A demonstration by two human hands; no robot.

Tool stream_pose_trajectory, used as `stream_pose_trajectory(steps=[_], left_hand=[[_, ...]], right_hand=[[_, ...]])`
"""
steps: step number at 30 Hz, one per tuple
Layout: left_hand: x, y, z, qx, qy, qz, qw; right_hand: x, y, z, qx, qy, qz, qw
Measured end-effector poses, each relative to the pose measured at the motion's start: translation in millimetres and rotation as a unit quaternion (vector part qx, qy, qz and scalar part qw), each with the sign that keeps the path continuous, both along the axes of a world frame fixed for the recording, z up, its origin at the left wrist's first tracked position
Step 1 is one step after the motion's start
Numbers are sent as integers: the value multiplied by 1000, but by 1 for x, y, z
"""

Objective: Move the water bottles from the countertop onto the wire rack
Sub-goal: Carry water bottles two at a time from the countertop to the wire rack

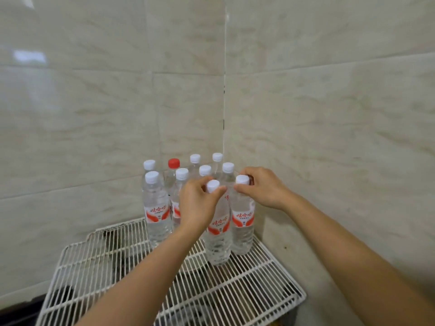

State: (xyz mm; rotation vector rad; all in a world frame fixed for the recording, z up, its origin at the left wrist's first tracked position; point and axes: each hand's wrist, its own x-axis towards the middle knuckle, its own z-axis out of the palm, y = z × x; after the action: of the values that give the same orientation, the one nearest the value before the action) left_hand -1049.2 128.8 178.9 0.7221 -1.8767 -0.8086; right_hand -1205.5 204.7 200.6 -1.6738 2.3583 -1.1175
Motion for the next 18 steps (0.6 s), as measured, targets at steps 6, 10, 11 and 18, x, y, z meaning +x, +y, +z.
stream_pose_trajectory(steps=[6,10,11,18], left_hand=[[-10,-8,-3,-22,-10,19,1000],[-16,-12,-4,-29,-20,25,999],[-17,-13,-5,-30,-22,28,999],[-22,-17,-8,-47,-26,34,998]], right_hand=[[-10,-10,0,8,42,34,999],[-10,-13,1,14,75,39,996],[-9,-13,1,16,79,38,996],[-18,-12,-1,31,34,16,999]])
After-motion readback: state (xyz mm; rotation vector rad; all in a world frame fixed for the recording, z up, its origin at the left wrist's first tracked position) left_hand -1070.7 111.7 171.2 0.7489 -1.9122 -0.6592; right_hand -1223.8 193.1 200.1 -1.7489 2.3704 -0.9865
